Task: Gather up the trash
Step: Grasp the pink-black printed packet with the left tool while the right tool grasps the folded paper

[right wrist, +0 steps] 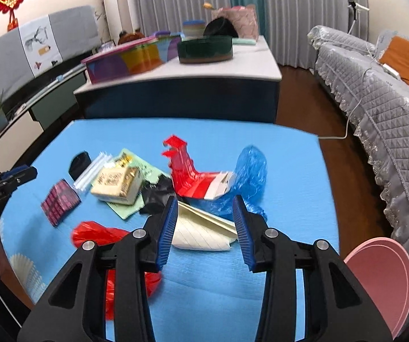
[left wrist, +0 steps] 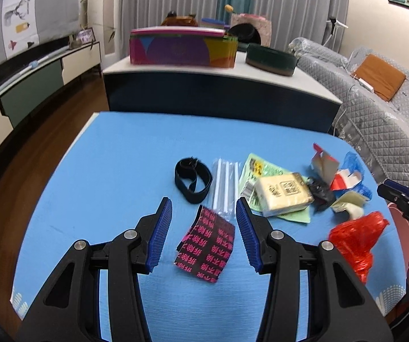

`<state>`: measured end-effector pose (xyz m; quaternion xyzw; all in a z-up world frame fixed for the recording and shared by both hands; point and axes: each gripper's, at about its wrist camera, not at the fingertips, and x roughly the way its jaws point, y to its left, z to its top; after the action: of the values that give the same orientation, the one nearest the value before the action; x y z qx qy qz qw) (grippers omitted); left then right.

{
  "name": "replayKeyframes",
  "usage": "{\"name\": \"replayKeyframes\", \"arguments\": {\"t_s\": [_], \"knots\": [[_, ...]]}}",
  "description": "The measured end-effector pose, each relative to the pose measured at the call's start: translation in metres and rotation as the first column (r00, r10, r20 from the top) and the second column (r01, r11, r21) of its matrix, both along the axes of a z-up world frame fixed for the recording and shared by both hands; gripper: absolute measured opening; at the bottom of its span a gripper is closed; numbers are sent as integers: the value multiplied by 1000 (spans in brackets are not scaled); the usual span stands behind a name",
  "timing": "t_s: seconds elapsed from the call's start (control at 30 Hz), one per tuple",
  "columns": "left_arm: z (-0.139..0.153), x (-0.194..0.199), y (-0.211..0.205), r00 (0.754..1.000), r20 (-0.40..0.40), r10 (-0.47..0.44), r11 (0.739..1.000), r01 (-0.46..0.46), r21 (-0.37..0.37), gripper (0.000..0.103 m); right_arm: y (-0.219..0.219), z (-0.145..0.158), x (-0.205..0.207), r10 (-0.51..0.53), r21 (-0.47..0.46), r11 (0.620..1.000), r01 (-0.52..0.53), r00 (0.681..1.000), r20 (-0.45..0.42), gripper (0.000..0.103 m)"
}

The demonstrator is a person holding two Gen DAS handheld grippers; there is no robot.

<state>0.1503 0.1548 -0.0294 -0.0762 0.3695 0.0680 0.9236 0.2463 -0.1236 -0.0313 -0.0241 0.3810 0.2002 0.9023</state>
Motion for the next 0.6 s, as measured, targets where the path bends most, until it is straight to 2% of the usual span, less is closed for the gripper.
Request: {"name": "replayKeyframes", "arguments": {"t_s": [0.17,0.23,0.4,0.6], "knots": [[-16,10,4,998,-57,4,1000,-5,-26,47,6,-19,11,12,-22,1000,-12,999,-35,44],[-25,16,5,996,-87,3,999,-6,-34,52,9,-25,14,19,-36,999,-21,999,-45,44],[-41,25,6,990,-143,-8,998,0,-58,54,11,-36,21,18,-76,997,-23,998,-65,45],[-50,33,4,985,-173,-22,997,10,-74,54,15,-42,21,51,-99,993,-59,995,-84,44]]}}
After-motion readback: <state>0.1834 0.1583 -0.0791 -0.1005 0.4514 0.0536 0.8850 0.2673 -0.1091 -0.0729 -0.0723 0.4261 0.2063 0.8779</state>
